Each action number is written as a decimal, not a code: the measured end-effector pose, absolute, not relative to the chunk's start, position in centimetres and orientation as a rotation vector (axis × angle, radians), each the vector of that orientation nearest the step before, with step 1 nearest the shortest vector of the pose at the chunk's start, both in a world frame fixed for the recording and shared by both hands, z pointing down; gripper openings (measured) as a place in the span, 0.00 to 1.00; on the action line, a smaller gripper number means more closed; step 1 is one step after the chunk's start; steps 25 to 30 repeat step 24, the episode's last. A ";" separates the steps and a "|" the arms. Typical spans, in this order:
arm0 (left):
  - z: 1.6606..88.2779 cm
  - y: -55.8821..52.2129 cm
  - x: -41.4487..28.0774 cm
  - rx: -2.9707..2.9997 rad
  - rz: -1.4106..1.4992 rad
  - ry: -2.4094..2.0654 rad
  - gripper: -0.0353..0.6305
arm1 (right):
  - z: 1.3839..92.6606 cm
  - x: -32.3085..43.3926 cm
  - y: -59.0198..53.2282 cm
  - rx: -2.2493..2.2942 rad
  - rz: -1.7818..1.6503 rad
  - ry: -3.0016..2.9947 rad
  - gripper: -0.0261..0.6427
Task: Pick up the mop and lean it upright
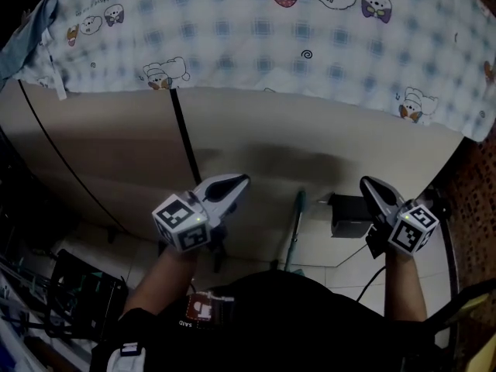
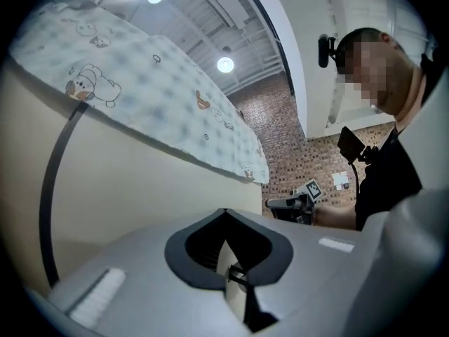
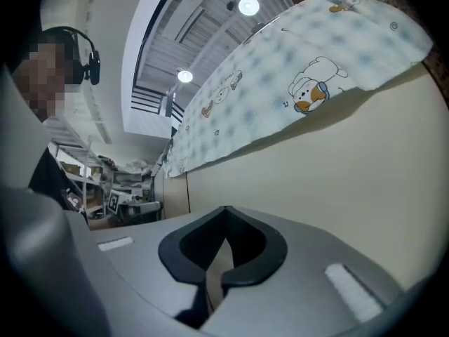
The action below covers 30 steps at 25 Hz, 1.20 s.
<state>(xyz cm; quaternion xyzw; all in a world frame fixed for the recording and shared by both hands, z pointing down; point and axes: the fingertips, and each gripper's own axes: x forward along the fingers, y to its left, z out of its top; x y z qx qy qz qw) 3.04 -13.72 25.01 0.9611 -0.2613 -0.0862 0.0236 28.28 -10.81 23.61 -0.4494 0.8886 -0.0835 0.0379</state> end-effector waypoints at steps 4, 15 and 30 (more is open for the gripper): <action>25.0 -13.5 2.8 2.974 -0.262 -0.816 0.05 | 24.0 28.0 -10.7 -1.390 -0.235 2.750 0.06; 25.4 -13.2 2.7 2.959 -0.252 -0.813 0.05 | 24.5 27.2 -10.5 -1.370 -0.238 2.794 0.06; 25.8 -13.3 2.6 2.966 -0.253 -0.808 0.05 | 25.1 26.9 -10.7 -1.371 -0.240 2.807 0.06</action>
